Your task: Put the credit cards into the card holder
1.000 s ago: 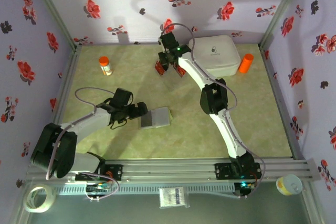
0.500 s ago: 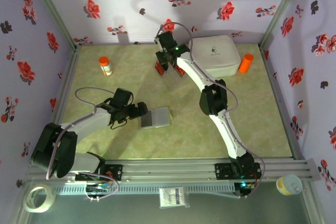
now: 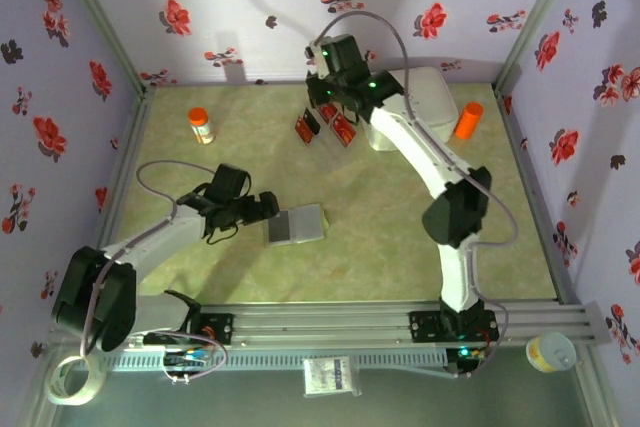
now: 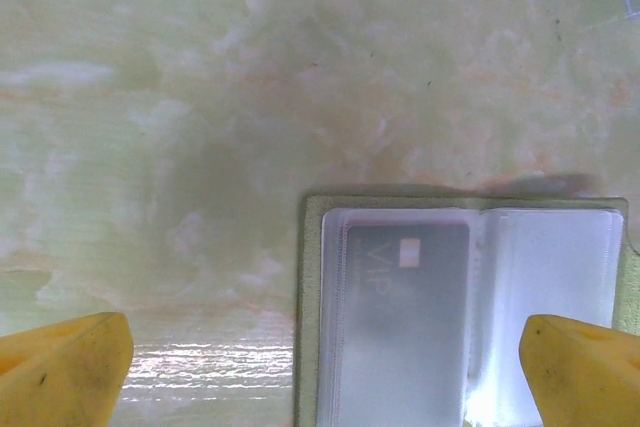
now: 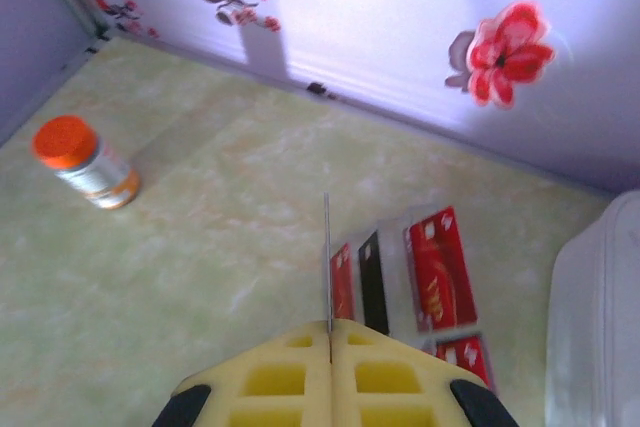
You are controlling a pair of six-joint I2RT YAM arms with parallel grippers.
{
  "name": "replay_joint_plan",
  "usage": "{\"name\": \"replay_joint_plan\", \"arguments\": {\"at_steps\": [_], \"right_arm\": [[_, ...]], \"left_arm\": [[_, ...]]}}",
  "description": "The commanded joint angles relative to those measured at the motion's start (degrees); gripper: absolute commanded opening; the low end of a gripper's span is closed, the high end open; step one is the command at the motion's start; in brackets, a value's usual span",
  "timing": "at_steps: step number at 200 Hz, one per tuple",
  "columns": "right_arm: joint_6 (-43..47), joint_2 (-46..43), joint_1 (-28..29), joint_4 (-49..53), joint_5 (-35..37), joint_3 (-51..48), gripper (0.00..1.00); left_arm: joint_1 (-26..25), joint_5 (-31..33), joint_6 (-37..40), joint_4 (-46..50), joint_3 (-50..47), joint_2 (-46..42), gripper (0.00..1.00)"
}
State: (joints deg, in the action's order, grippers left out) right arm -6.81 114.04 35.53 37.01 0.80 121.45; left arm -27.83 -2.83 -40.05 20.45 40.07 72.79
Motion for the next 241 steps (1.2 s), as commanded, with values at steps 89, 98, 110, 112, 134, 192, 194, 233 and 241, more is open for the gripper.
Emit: {"name": "replay_joint_plan", "arguments": {"at_steps": [89, 98, 110, 112, 134, 192, 194, 233, 241], "right_arm": [[-41.84, -23.15, 7.51, -52.79, -15.37, -63.92, 0.00], [-43.08, -22.00, 9.38, -54.88, -14.24, -65.62, 0.00], [-44.24, -20.62, 11.36, -57.53, -12.84, -67.56, 0.00], [-44.36, -20.31, 11.61, -57.79, -12.64, -67.79, 0.00], [-45.05, -17.81, 13.93, -59.55, -11.41, -69.22, 0.00], [-44.22, -15.71, 15.17, -60.88, -8.50, -72.80, 0.00], [-44.14, -15.69, 15.18, -60.84, -8.41, -72.90, 0.00], [-44.21, -14.36, 15.22, -61.85, -8.74, -73.90, 0.00], [-44.42, -13.90, 15.27, -62.40, -9.11, -73.99, 0.00]], "left_arm": [[0.41, 5.69, 6.23, 7.67, 0.40, -3.16, 1.00], [0.40, 5.99, 5.91, 7.23, -0.34, -3.31, 1.00], [0.41, 6.13, 5.46, 6.71, -1.22, -3.60, 1.00], [0.41, 6.12, 5.32, 6.47, -1.34, -3.62, 1.00], [0.41, 6.01, 4.66, 5.38, -2.33, -3.34, 1.00], [0.06, 5.87, 4.39, 4.64, -2.42, -1.83, 1.00], [0.10, 5.85, 4.44, 4.61, -2.43, -1.79, 1.00], [-0.11, 5.87, 4.67, 4.31, -2.23, -0.46, 1.00], [-0.20, 5.84, 4.64, 4.21, -2.25, -0.21, 1.00]]}}
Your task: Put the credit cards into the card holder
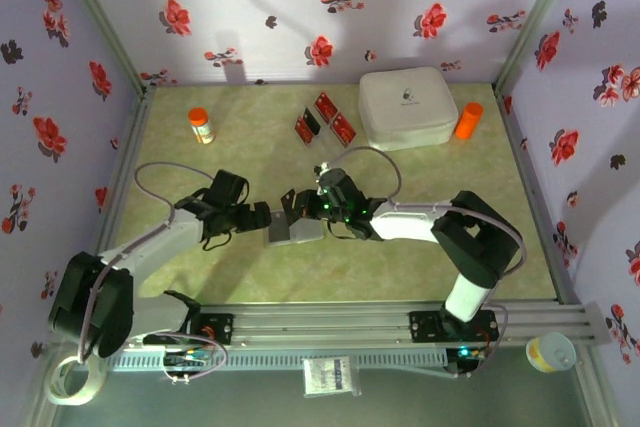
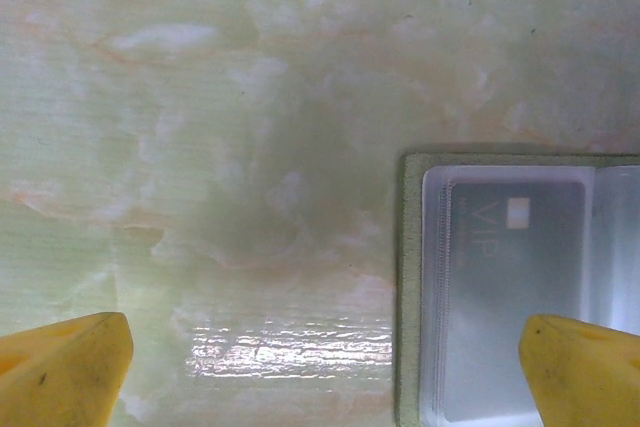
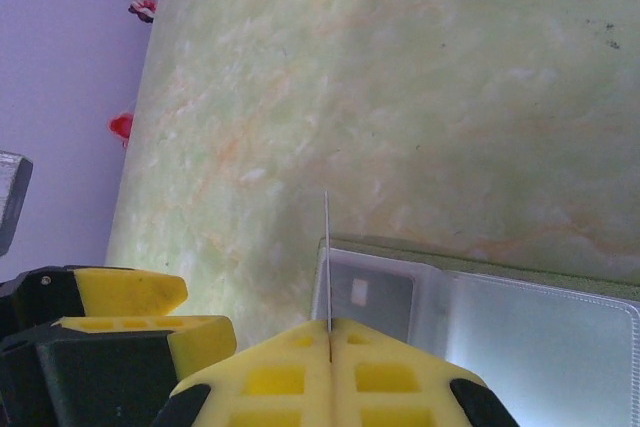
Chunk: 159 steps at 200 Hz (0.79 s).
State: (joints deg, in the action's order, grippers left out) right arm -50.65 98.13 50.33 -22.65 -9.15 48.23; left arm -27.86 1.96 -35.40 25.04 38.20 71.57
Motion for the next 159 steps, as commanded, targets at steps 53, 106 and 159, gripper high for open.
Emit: {"name": "replay_joint_plan", "arguments": {"at_steps": [53, 106, 159], "right_arm": [[-0.92, 4.85, 1.33, -4.75, 1.15, -1.38, 0.00], [-1.37, 7.18, 1.93, -6.54, 1.32, -2.24, 0.00], [-1.55, 7.51, 1.97, -6.48, 1.41, -2.96, 0.00]], "left_arm": [[-0.77, 1.07, -0.03, -0.78, 0.28, 2.48, 1.00], [-1.80, 1.12, 0.16, -1.24, 0.93, 4.34, 1.00], [-3.77, 1.13, -0.44, -2.24, 1.65, 6.02, 1.00]]}}
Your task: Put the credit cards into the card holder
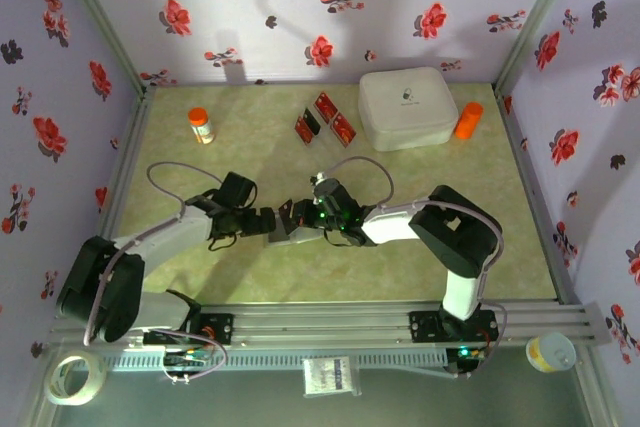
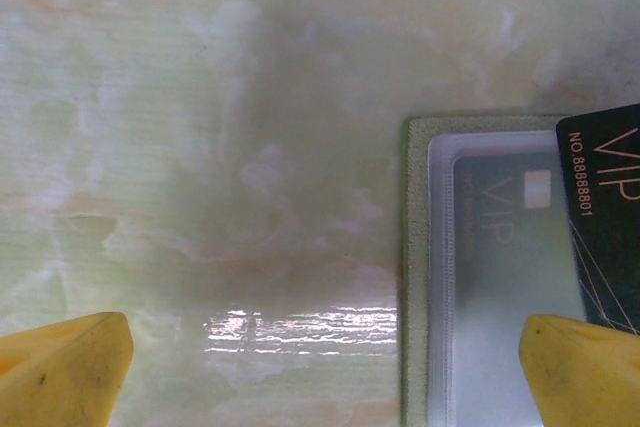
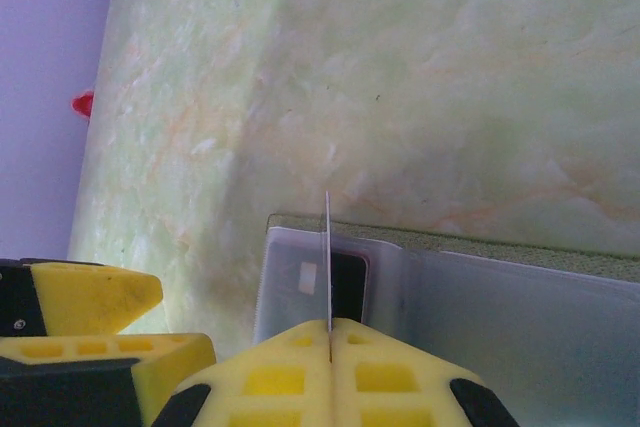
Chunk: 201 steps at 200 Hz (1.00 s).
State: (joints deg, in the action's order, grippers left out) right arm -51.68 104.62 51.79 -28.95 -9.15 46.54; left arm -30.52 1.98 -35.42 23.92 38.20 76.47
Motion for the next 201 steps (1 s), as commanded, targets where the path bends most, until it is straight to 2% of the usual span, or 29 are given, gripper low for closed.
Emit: {"name": "replay_joint_plan", "arguments": {"at_steps": [1, 76, 127, 162, 201], "right_arm": [[-0.53, 1.02, 0.50, -0.21, 1.41, -1.28, 0.00], [-1.48, 0.76, 0.48, -1.11, 0.82, -1.64, 0.00], [-1.41, -3.99, -0.28, -0.74, 0.36, -1.32, 0.00], [-1.65, -7.76, -1.34, -1.92, 2.29, -3.79, 0.00], [-3.09, -7.97, -1.48, -7.44, 5.05, -7.59, 0.00]], "left_arm": [[-1.15, 1.10, -0.43, -1.18, 1.63, 1.17, 1.00], [-4.58, 4.13, -1.47, -1.31, 2.13, 3.98, 1.00], [-5.33, 7.72, -2.35, 2.47, 2.88, 5.91, 1.00], [-5.76, 8.90, -3.98, 3.48, 2.33, 5.83, 1.00], [-6.38, 9.49, -5.03, 3.59, 1.62, 5.35, 1.00]]}}
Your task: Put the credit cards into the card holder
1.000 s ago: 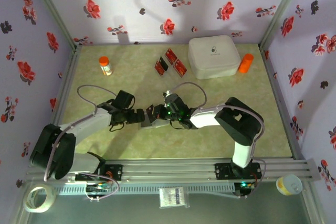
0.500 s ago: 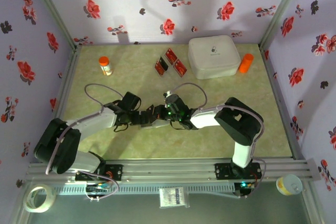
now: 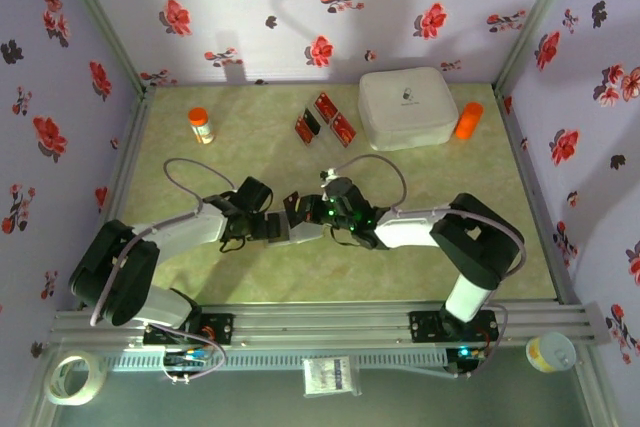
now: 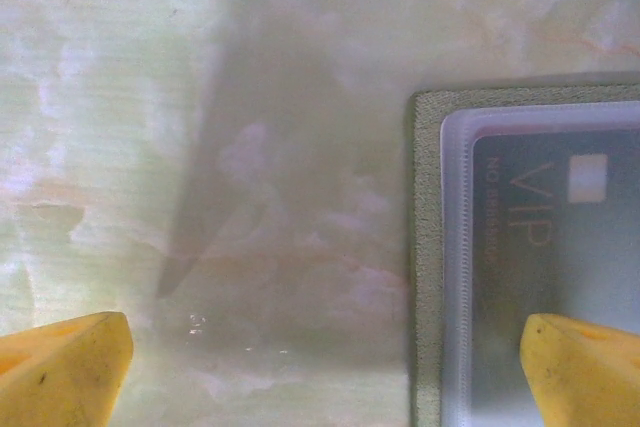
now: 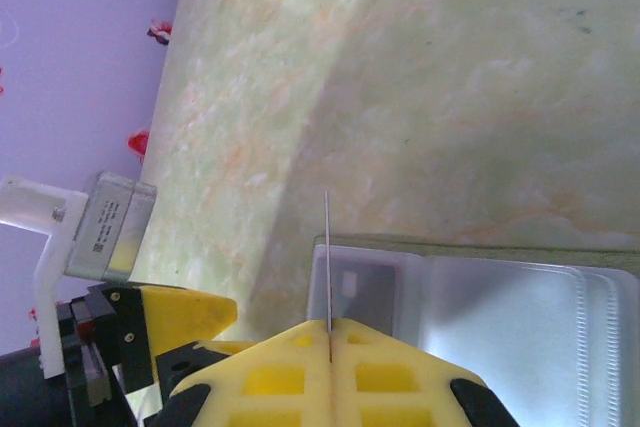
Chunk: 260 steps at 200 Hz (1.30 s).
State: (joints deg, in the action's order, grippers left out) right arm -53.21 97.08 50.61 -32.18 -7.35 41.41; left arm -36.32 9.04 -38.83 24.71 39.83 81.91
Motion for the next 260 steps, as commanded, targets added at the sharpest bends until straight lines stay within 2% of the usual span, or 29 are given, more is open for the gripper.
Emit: {"name": "replay_joint_plan", "arguments": {"at_steps": [1, 116, 260], "right_arm": [[-1.60, -0.37, -0.27, -4.38, 3.28, -2.55, 0.00], [-5.52, 6.70, 1.17, -23.74, 7.70, -8.27, 0.00], [-7.86, 12.77, 2.81, -29.92, 9.20, -8.58, 0.00]], "left_arm": [[-0.59, 2.41, -1.65, 2.80, -0.06, -0.13, 1.00], [-1.04, 2.91, -1.78, 2.66, -0.54, -0.17, 1.00], [-1.22, 2.87, -1.67, 2.43, -0.80, -0.17, 1.00]]}}
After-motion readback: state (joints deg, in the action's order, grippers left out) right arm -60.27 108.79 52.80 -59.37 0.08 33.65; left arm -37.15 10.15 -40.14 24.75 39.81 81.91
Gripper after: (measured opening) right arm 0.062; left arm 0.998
